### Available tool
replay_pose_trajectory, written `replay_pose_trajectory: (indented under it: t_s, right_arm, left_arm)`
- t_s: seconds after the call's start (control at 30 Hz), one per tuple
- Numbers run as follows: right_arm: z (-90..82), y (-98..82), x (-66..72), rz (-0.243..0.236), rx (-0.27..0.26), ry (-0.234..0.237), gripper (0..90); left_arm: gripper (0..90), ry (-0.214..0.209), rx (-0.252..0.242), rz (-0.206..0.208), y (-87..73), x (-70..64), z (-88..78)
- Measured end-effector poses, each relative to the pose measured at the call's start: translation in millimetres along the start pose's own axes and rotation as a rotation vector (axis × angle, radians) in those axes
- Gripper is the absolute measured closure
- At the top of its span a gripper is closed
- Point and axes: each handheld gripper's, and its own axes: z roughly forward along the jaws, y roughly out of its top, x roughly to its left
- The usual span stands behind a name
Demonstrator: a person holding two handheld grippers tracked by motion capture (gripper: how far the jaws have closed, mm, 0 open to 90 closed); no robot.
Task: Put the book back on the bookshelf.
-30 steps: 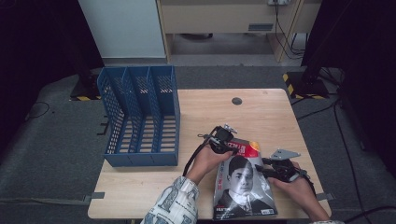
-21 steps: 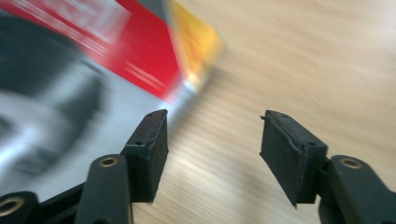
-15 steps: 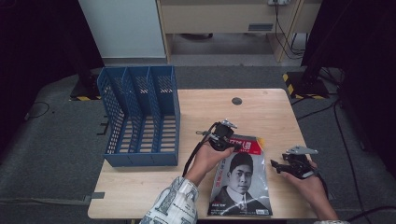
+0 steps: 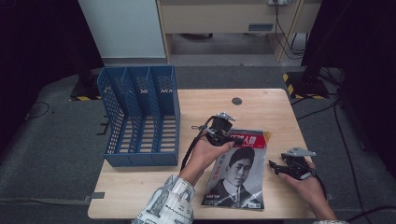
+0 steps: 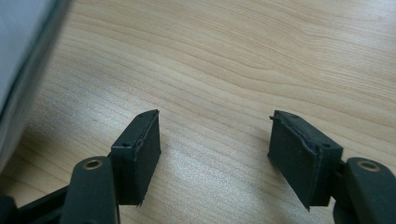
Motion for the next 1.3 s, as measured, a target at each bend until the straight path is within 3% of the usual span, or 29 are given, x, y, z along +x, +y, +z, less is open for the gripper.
replay_pose_trajectory:
  t_s: [0.57, 1.0, 1.3]
  right_arm:
    - [0.8, -0.7, 1.6, -0.004, -0.013, -0.006, 34.1]
    - [1.0, -0.4, 3.3, -0.002, -0.013, -0.004, 34.1]
    - [1.5, -0.2, 4.0, -0.001, -0.011, -0.003, 31.9]
  left_arm:
    - [86.3, -0.056, -0.124, -0.028, 37.7, -15.7, -50.1]
    - [86.3, -0.053, -0.186, -0.056, 52.5, -19.1, -74.8]
    - [86.2, -0.033, -0.206, -0.048, 57.5, -21.8, -86.8]
